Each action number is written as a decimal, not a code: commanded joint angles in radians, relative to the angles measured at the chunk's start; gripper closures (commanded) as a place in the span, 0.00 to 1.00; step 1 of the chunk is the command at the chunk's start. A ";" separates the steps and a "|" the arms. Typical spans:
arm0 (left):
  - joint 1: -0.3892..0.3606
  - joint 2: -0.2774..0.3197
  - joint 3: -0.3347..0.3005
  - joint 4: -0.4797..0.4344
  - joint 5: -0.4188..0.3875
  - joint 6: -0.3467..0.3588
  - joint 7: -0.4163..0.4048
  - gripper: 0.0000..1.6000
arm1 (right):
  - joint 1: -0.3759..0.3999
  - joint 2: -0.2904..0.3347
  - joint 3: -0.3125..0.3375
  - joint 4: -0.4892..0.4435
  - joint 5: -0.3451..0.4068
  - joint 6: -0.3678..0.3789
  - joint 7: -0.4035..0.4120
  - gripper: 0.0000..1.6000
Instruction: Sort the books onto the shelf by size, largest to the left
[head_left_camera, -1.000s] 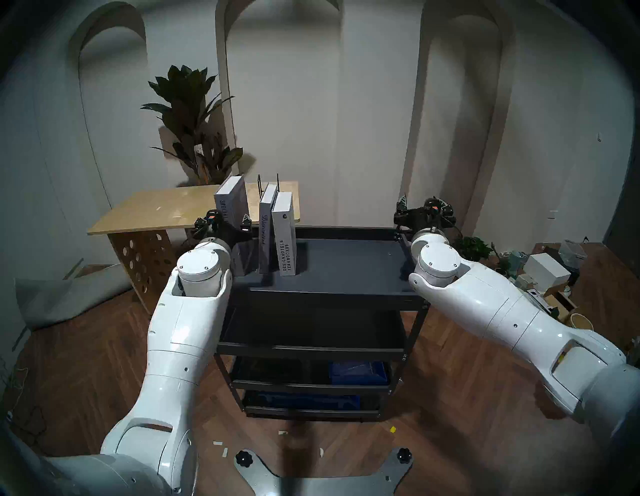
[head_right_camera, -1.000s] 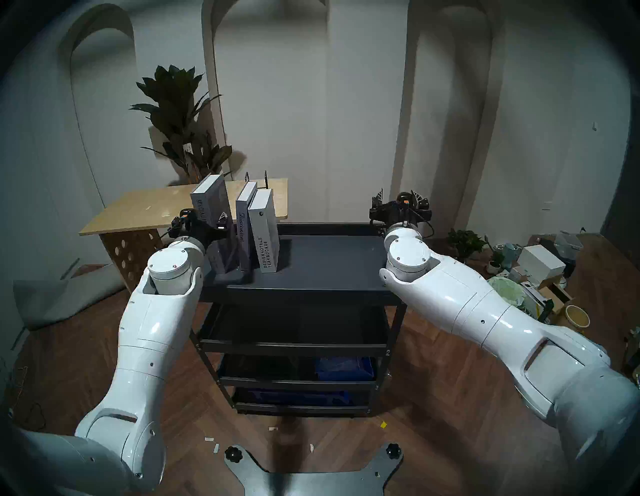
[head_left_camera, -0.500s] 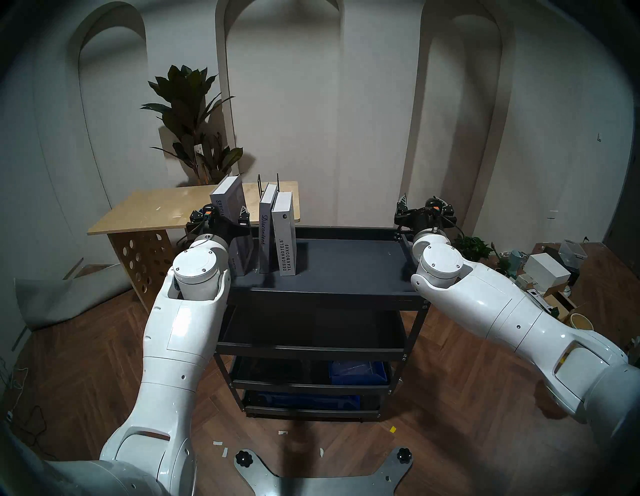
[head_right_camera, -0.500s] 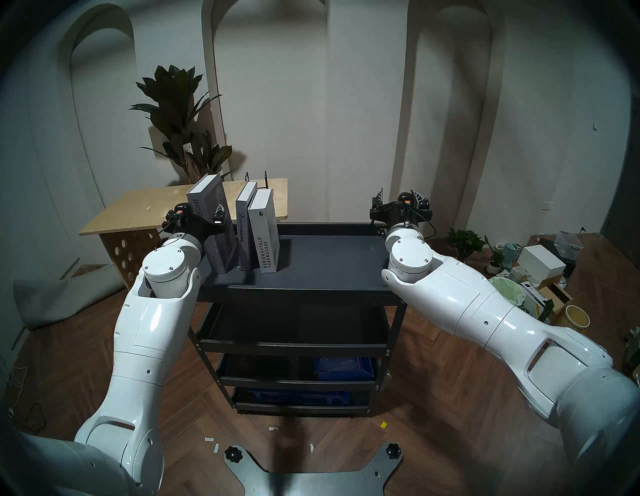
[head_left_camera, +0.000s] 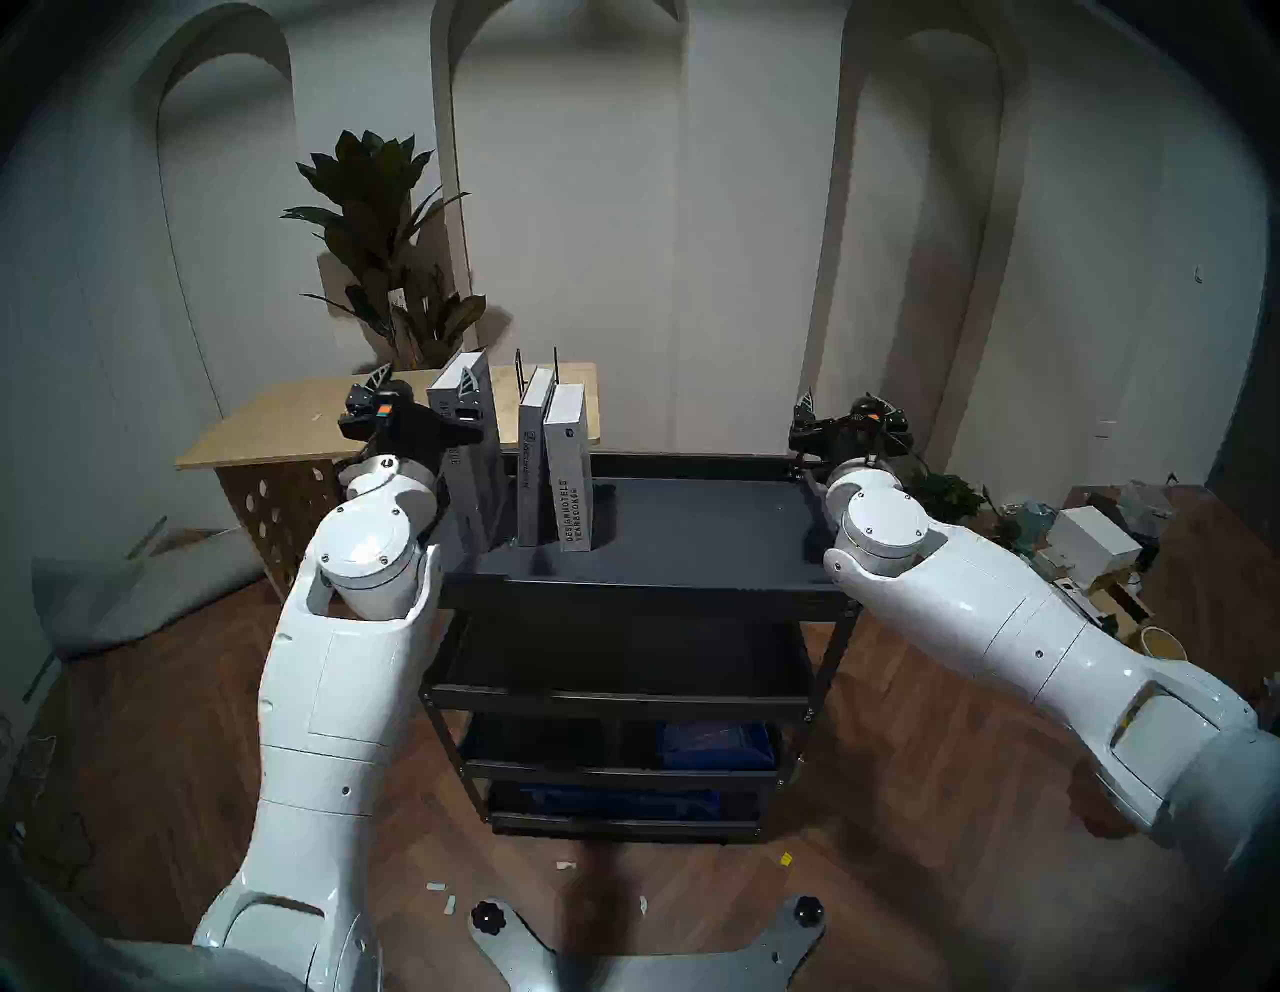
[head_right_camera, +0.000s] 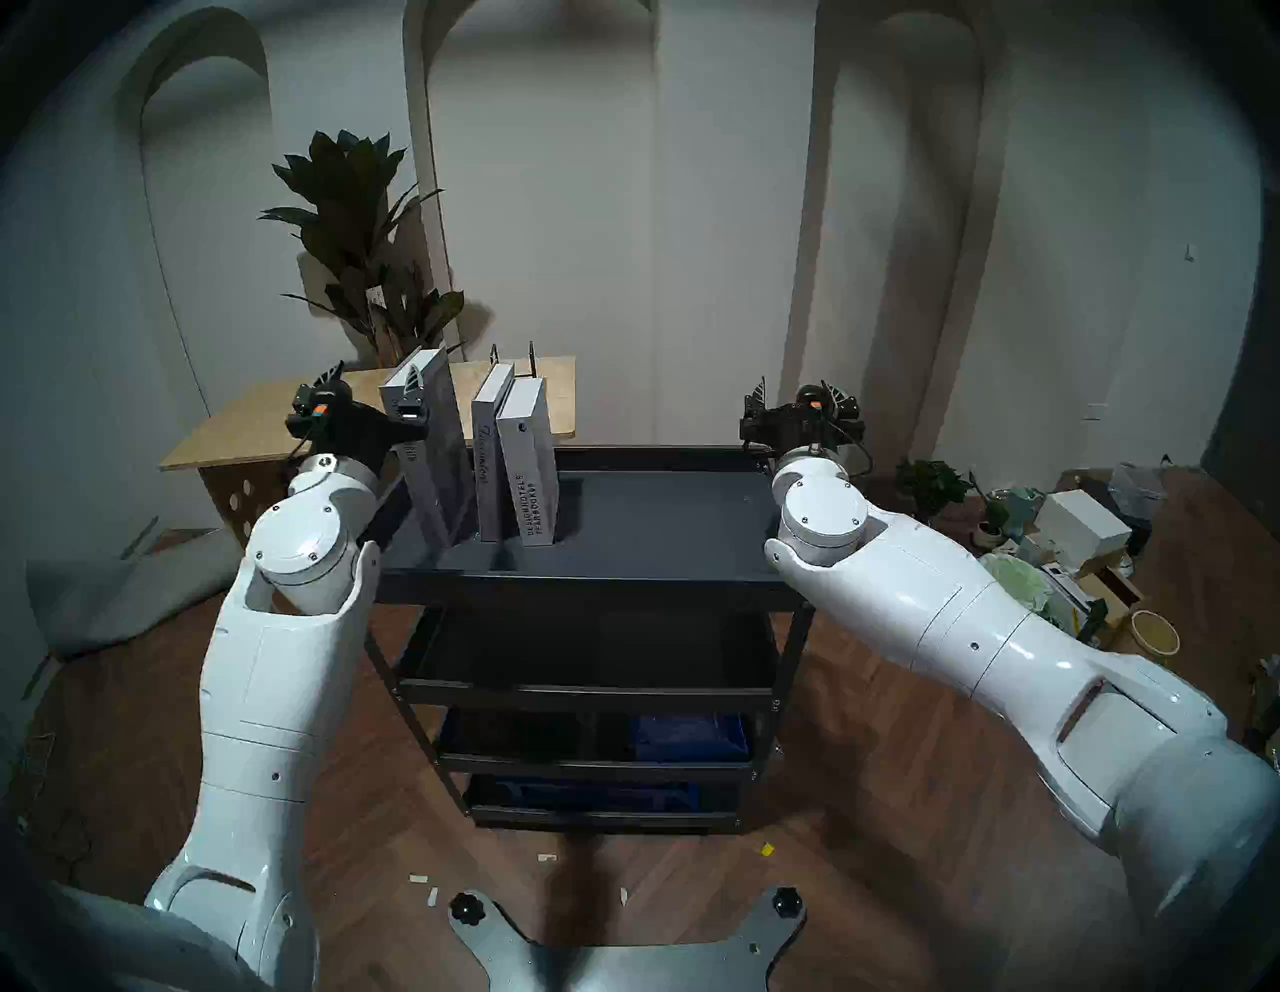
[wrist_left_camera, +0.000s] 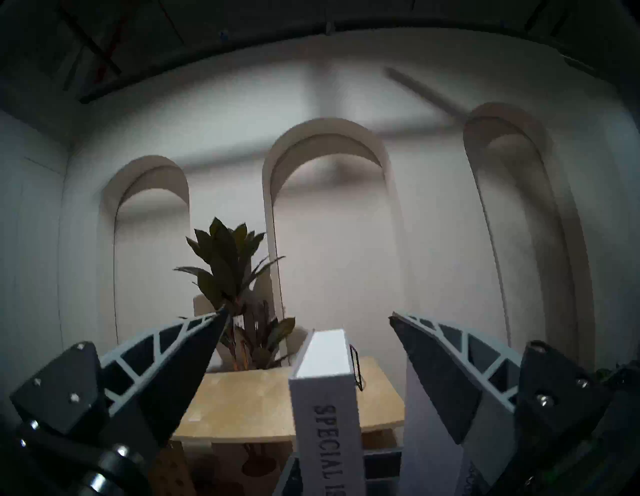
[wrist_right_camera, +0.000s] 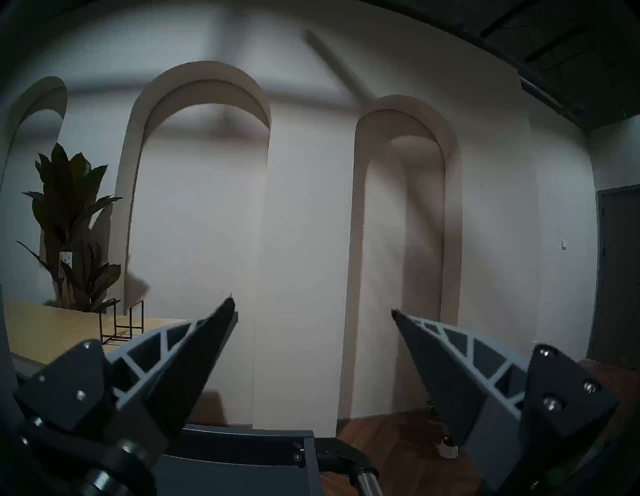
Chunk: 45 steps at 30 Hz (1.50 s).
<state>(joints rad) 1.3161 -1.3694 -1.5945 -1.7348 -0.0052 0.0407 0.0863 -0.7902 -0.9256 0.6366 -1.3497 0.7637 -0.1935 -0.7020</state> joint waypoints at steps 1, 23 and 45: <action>0.079 0.059 -0.050 -0.120 -0.010 -0.016 -0.037 0.00 | 0.012 -0.002 0.013 -0.014 0.004 -0.010 -0.002 0.00; 0.217 0.109 -0.202 -0.224 -0.111 0.238 -0.154 0.00 | 0.037 0.157 0.035 -0.164 0.304 0.225 0.326 0.00; 0.122 0.099 -0.190 0.039 -0.089 0.167 -0.075 0.00 | -0.036 0.211 0.060 -0.113 0.332 0.033 0.565 0.00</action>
<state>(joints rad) 1.4946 -1.2806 -1.7818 -1.7094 -0.1091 0.2392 -0.0069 -0.8148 -0.7235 0.6729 -1.4649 1.0317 -0.1497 -0.1847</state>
